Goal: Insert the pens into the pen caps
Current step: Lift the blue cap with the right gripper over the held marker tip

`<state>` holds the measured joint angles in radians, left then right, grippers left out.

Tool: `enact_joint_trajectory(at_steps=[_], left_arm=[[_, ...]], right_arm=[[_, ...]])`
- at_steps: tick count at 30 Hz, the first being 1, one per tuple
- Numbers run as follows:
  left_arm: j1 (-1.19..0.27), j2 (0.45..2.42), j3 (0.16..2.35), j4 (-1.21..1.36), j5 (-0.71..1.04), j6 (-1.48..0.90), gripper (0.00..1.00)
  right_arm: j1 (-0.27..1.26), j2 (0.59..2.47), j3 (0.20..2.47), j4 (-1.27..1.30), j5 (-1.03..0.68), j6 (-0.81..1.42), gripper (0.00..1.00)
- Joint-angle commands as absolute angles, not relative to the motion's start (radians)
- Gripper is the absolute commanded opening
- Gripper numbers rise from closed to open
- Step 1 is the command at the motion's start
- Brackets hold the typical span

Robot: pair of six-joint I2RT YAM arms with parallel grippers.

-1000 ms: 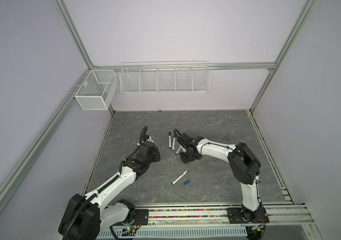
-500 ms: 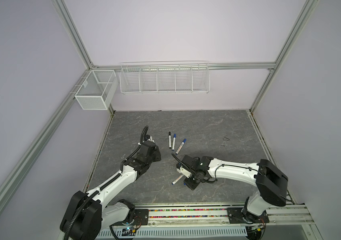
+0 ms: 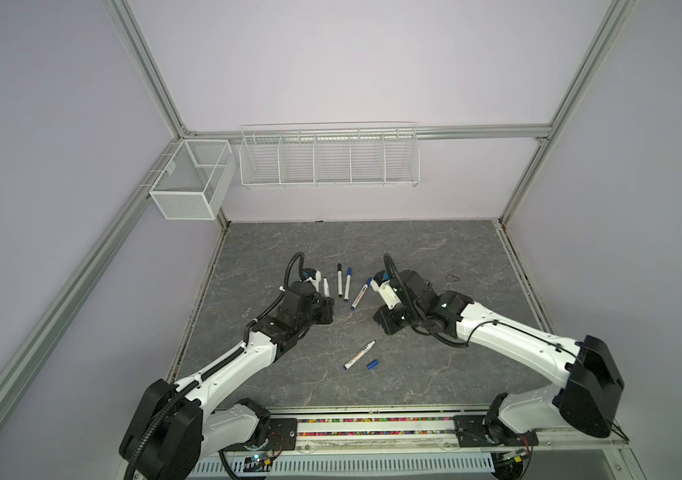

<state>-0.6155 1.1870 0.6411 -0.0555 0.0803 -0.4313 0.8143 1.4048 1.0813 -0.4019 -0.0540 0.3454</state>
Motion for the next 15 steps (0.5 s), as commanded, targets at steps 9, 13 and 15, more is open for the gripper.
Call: enact_joint_trajectory(at_steps=[9, 13, 15], left_arm=[[-0.734, 1.282, 0.684, 0.033, 0.325, -0.263, 0.0], [-0.745, 1.279, 0.684, 0.041, 0.345, -0.248, 0.0], [-0.747, 1.275, 0.68, 0.047, 0.348, -0.247, 0.0]], right_arm=[[0.692, 1.413, 1.081, 0.023, -0.172, 0.568, 0.08], [0.697, 1.462, 1.113, 0.012, -0.229, 0.569, 0.09], [0.706, 1.483, 1.119, 0.009, -0.238, 0.569, 0.09]])
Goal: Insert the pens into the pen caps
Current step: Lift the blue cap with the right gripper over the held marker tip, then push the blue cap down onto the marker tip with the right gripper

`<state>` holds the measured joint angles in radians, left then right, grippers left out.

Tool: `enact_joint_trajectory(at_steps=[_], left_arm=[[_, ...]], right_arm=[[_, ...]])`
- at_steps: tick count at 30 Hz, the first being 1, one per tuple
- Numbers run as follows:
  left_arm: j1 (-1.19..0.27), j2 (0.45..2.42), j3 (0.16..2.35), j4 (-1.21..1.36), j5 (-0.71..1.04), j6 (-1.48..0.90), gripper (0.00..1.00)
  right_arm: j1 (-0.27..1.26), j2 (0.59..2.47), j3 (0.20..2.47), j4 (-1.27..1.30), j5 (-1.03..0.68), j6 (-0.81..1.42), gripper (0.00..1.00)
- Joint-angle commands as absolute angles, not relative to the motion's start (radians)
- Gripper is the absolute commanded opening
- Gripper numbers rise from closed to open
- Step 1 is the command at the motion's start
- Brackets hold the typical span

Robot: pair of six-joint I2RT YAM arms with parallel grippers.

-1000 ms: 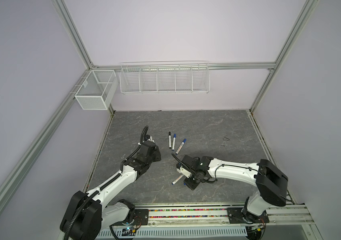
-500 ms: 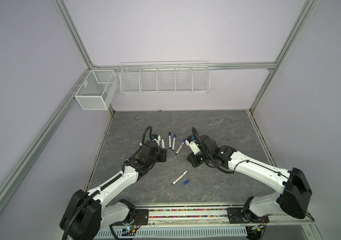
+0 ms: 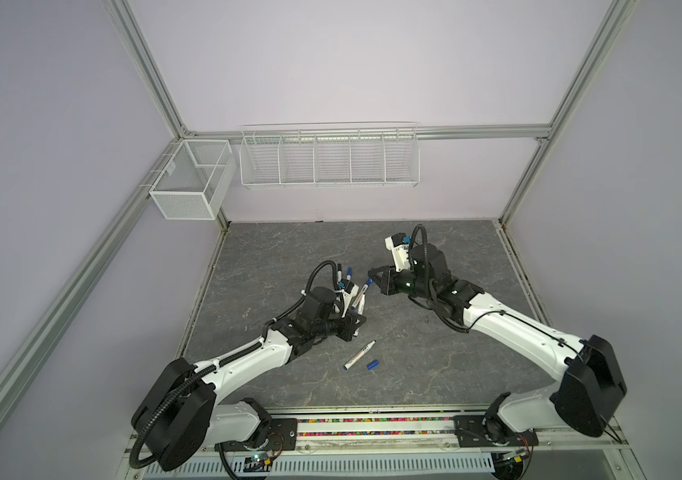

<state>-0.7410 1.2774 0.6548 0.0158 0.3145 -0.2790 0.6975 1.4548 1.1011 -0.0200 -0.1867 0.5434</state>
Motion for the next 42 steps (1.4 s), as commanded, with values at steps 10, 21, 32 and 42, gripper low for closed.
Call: enact_joint_trajectory(at_steps=[10, 21, 32, 42], left_arm=[[-0.747, 1.257, 0.669, 0.049, 0.333, -0.247, 0.0], [-0.747, 1.256, 0.666, 0.053, 0.318, -0.253, 0.0], [-0.747, 1.256, 0.669, 0.053, 0.309, -0.256, 0.0], [-0.746, 1.21, 0.691, 0.165, 0.307, -0.317, 0.0]], right_arm=[[0.729, 1.504, 1.12, -0.051, -0.2, 0.552, 0.09], [0.738, 1.478, 1.093, -0.082, -0.195, 0.532, 0.09], [0.745, 1.459, 1.061, -0.088, -0.23, 0.528, 0.09], [0.721, 1.398, 0.995, -0.071, -0.374, 0.54, 0.09]])
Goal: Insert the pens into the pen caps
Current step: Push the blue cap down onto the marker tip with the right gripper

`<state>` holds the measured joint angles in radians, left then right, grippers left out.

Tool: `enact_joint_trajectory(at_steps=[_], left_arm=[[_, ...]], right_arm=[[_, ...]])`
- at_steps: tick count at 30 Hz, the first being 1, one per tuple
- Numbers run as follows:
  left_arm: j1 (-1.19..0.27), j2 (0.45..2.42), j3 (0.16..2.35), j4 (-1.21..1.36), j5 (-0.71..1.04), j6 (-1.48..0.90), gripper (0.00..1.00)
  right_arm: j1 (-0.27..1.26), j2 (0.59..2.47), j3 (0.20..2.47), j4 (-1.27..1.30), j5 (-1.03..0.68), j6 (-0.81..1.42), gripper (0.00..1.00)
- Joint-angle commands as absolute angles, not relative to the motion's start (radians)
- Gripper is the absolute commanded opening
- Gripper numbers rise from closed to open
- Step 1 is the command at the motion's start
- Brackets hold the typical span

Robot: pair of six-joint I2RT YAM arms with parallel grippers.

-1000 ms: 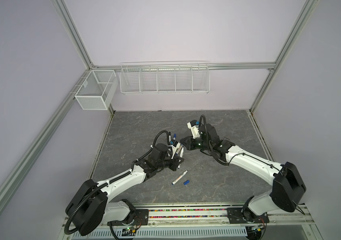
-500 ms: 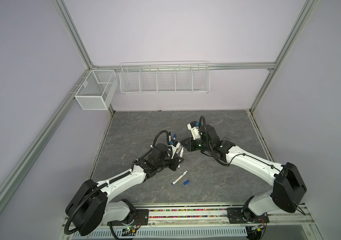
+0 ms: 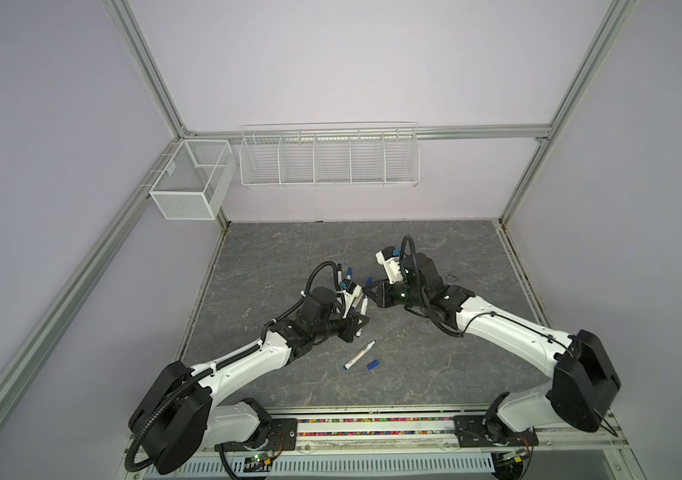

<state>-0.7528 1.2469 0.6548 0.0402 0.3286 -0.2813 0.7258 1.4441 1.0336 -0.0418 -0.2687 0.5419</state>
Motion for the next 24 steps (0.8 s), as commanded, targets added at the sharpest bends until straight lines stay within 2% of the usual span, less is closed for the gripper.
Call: enact_joint_trajectory(at_steps=[1, 12, 24], left_arm=[[-0.746, 1.205, 0.694, 0.175, 0.308, -0.323, 0.0], [-0.746, 1.227, 0.732, 0.194, 0.323, -0.329, 0.0], [-0.746, 1.254, 0.749, 0.175, 0.33, -0.307, 0.0]], right_arm=[[0.714, 1.386, 0.987, -0.073, -0.392, 0.539, 0.09], [0.675, 1.334, 0.956, -0.172, -0.694, 0.471, 0.09], [0.676, 1.316, 0.904, -0.226, -0.831, 0.456, 0.09]])
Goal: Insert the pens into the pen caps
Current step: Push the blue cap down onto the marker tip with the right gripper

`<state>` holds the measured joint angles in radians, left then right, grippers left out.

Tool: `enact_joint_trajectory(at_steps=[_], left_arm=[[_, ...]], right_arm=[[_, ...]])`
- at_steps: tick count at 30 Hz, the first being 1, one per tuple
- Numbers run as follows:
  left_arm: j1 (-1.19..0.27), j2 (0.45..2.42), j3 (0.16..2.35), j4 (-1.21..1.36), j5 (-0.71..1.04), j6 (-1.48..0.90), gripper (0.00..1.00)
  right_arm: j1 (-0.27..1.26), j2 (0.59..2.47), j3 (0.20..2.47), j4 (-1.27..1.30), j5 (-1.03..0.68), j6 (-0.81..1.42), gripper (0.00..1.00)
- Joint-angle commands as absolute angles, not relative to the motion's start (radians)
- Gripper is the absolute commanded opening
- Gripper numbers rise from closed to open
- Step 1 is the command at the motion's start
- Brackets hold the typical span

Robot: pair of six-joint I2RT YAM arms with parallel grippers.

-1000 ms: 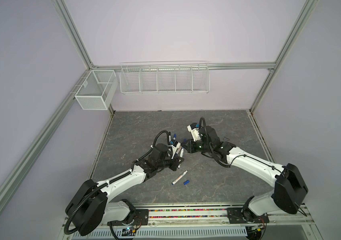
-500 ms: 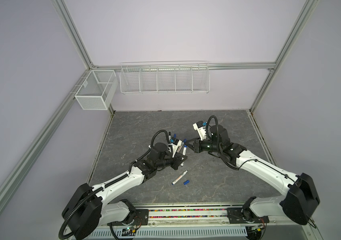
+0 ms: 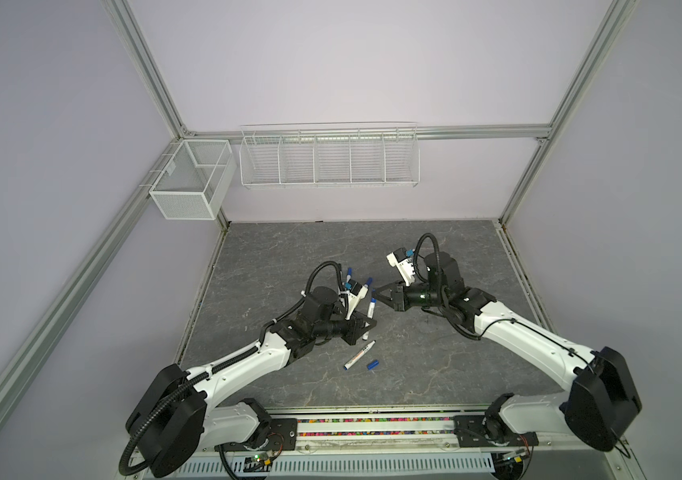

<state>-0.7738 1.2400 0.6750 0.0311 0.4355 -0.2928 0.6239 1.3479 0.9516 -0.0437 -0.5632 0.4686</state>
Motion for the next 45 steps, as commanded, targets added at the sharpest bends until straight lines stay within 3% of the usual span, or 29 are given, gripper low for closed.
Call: enact_joint_trajectory(at_steps=[1, 32, 45], left_arm=[[-0.746, 1.256, 0.748, 0.175, 0.331, -0.306, 0.0], [-0.747, 1.302, 0.837, 0.043, 0.309, -0.149, 0.0], [-0.719, 1.329, 0.859, 0.225, 0.377, -0.284, 0.0]], right_arm=[[0.676, 1.315, 0.901, -0.231, -0.839, 0.453, 0.09], [0.69, 1.328, 0.872, -0.432, -0.957, 0.323, 0.08], [0.734, 1.433, 0.846, -0.44, -0.879, 0.288, 0.06]])
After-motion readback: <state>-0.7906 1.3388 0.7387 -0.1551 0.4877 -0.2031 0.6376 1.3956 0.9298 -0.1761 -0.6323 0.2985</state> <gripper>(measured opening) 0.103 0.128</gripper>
